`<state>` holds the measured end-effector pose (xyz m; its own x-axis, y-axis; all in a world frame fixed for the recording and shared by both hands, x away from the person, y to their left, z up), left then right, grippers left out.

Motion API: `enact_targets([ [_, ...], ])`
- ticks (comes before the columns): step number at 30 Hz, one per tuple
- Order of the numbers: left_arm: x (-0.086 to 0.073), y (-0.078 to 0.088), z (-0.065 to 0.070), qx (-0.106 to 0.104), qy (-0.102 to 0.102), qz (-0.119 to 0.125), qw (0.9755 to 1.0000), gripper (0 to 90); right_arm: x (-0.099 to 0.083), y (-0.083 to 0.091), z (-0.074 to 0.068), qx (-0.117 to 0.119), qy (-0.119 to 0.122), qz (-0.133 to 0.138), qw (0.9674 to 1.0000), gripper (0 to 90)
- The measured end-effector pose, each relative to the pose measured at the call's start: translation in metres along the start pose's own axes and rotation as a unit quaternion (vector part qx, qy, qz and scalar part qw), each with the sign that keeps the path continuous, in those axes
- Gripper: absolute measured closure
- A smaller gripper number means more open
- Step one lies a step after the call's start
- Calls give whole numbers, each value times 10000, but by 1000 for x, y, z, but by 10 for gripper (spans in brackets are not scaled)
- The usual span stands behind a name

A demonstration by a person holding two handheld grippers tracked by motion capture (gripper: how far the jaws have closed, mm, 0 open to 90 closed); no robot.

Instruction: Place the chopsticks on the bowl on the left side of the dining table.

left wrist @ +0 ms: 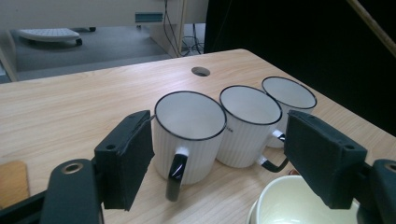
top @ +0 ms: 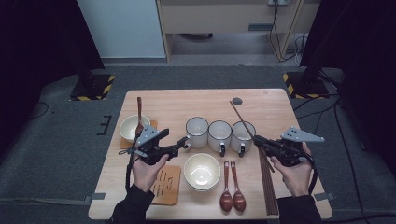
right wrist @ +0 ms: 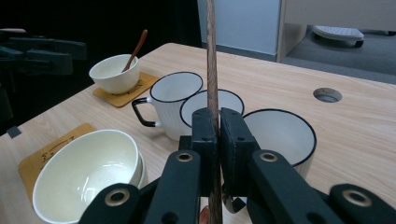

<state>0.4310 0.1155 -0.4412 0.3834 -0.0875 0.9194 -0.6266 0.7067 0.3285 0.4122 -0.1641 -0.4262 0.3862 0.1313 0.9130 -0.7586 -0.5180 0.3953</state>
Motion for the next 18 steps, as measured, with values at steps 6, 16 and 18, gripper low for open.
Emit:
enact_targets([
  [6, 3, -8, 4, -53, 14, 17, 10000, 236, 3, -5, -9, 97, 36, 25, 9999, 851],
  [16, 10, -18, 16, -184, -16, 63, 9998, 253, 1, -13, -17, 168, 72, -21, 9998, 851],
  [18, 10, -20, 18, -213, -2, 61, 9998, 258, 1, -14, -19, 183, 81, -25, 9998, 851],
])
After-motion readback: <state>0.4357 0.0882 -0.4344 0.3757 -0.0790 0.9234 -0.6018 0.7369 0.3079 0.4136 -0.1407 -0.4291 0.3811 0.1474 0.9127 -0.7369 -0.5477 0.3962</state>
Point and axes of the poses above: each handheld gripper's, and its own axes: y roughly backward along the jaws, x roughly out of its top, z roughly to its right, the point moved 10 cm from there along -y, roughly forward along the jaws, and after that the axes turned 9 degrees about -x, right-handed, at the moved point
